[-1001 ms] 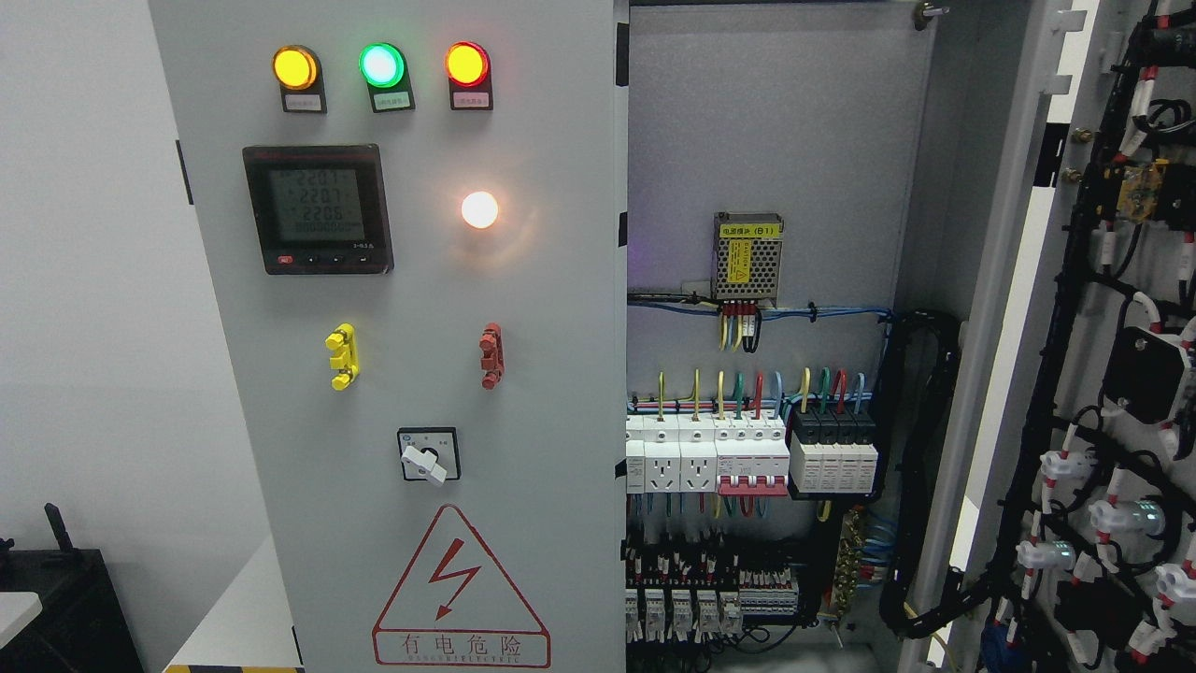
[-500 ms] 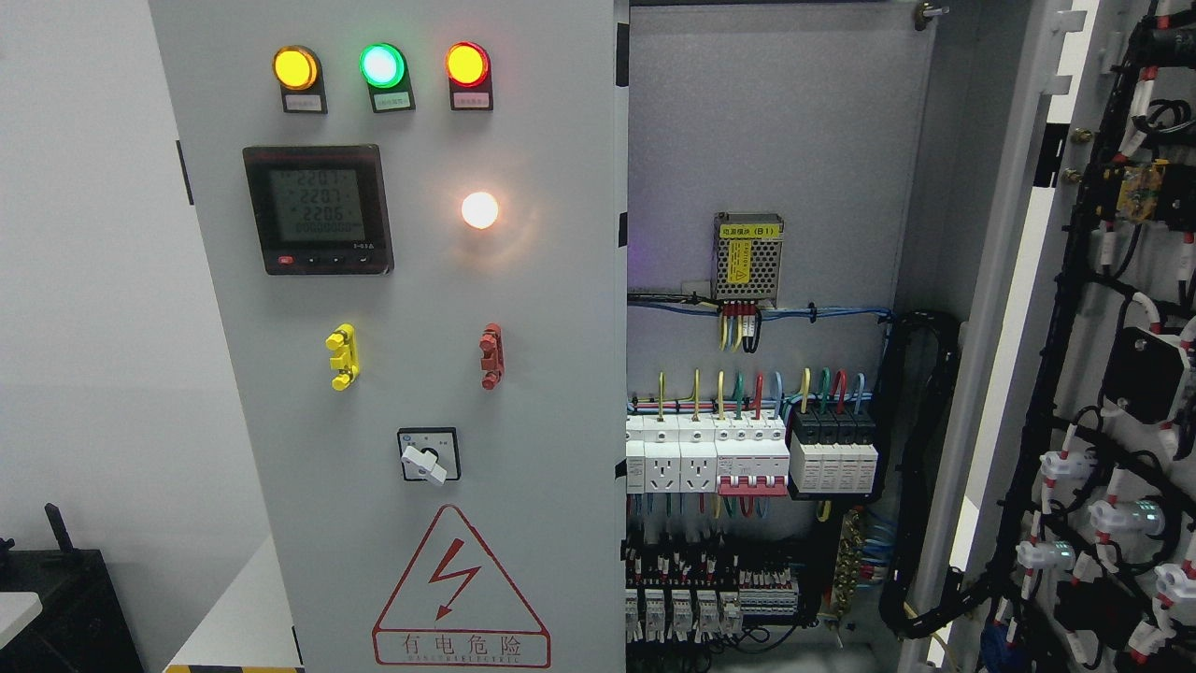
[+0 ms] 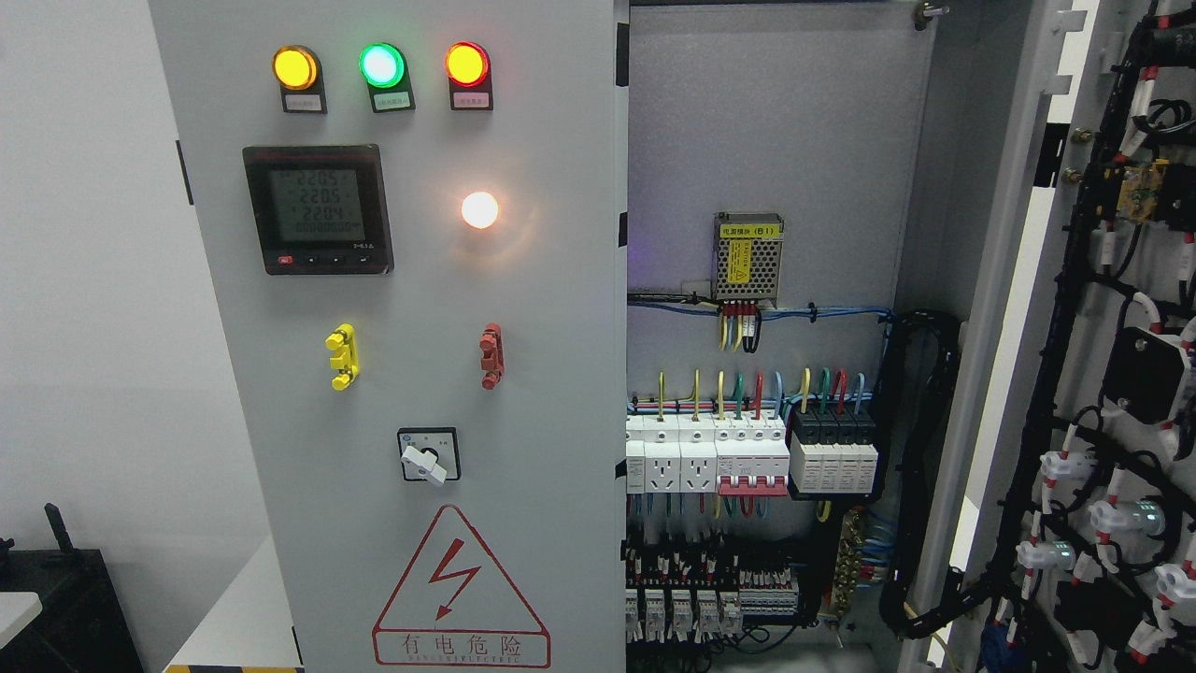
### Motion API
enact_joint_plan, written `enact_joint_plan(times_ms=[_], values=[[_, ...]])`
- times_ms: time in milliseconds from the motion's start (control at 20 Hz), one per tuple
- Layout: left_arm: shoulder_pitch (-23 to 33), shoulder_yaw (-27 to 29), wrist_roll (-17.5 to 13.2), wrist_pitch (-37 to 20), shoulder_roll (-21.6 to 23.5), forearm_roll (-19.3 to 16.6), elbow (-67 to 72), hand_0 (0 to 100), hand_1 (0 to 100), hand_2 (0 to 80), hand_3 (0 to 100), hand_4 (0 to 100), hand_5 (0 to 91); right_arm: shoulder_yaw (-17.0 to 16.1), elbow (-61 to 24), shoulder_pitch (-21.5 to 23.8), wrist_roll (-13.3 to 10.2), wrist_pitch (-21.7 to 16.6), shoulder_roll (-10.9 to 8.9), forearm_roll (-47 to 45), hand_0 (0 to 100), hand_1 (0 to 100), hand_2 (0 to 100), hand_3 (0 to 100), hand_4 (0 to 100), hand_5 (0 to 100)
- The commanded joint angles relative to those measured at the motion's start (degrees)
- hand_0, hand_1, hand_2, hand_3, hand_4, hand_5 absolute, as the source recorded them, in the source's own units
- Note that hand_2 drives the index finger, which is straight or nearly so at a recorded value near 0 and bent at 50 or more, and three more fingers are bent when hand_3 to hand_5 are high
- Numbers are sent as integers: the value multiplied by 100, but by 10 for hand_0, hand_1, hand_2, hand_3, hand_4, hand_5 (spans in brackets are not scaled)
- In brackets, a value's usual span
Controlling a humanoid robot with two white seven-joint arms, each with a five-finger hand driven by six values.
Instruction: Open door with both hands
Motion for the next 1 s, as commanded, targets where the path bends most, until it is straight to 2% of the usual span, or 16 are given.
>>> enact_joint_plan(times_ms=[0, 200, 400, 601, 951], values=[[-83, 2096, 150, 13, -780, -1334, 793, 0, 0, 0, 0, 43, 0, -1, -9, 0, 0, -13, 0, -2, 0, 0, 0, 0, 0, 0], [-101, 3106, 150, 241, -806, -2142, 767, 0, 0, 0, 0, 43, 0, -10, -167, 9, 0, -22, 0, -11, 0, 0, 0, 0, 0, 0], [-180, 3380, 159, 251, -877, -2319, 741, 0, 0, 0, 0, 43, 0, -10, -298, 9, 0, -22, -9, -2, 0, 0, 0, 0, 0, 0], [-276, 4109, 159, 259, -921, -3074, 740, 0, 0, 0, 0, 43, 0, -10, -316, 0, 0, -22, -26, 6, 0, 0, 0, 0, 0, 0], [-294, 4190, 273, 374, -938, -3120, 732, 0, 0, 0, 0, 43, 0, -10, -334, -9, 0, -22, -53, 6, 0, 0, 0, 0, 0, 0]])
